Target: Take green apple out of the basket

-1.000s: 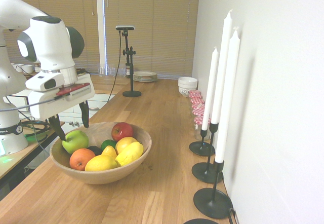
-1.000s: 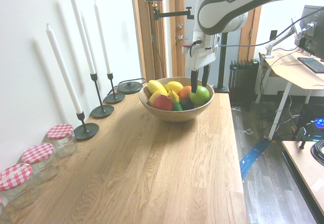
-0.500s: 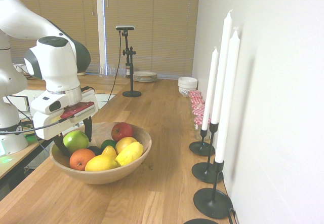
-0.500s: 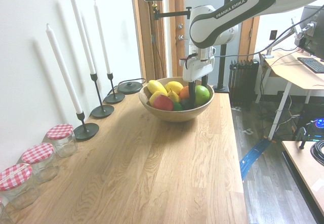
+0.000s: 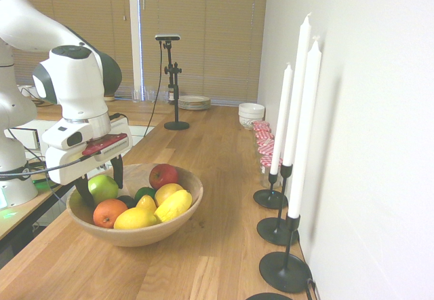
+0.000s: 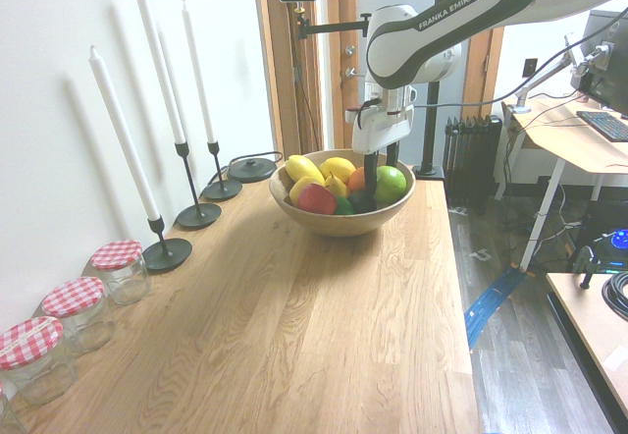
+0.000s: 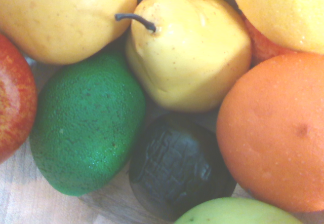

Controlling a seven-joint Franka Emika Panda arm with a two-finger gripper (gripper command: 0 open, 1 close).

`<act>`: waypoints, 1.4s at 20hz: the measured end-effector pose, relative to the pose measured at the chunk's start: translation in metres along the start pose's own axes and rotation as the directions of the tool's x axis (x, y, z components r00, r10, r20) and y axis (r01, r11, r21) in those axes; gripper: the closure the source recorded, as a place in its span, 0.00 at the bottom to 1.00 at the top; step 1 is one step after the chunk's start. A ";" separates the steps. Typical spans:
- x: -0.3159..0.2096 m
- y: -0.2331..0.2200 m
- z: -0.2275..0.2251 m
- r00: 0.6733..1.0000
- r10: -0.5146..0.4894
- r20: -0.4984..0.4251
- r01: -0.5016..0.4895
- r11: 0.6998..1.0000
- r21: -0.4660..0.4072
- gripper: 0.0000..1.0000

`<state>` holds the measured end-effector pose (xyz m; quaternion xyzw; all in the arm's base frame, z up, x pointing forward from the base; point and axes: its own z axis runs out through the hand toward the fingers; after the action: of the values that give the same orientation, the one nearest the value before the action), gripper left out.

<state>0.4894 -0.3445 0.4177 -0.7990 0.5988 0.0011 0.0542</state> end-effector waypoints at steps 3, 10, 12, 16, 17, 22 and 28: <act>0.000 0.000 0.000 1.000 0.001 0.000 -0.001 1.000 0.001 1.00; -0.026 -0.012 -0.087 0.997 -0.053 -0.063 0.058 0.994 0.088 1.00; -0.054 -0.026 -0.123 0.991 -0.092 -0.094 0.103 0.987 0.120 1.00; -0.132 -0.073 -0.161 0.973 -0.184 -0.138 0.203 0.968 0.146 1.00; -0.152 -0.086 -0.163 0.968 -0.209 -0.141 0.229 0.962 0.146 1.00; -0.240 -0.139 -0.151 0.939 -0.311 -0.145 0.327 0.938 0.112 1.00; -0.265 -0.188 -0.075 0.934 -0.341 -0.103 0.348 0.936 0.055 1.00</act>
<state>0.5896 -0.0454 0.5258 -0.8883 0.4511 -0.0666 0.0550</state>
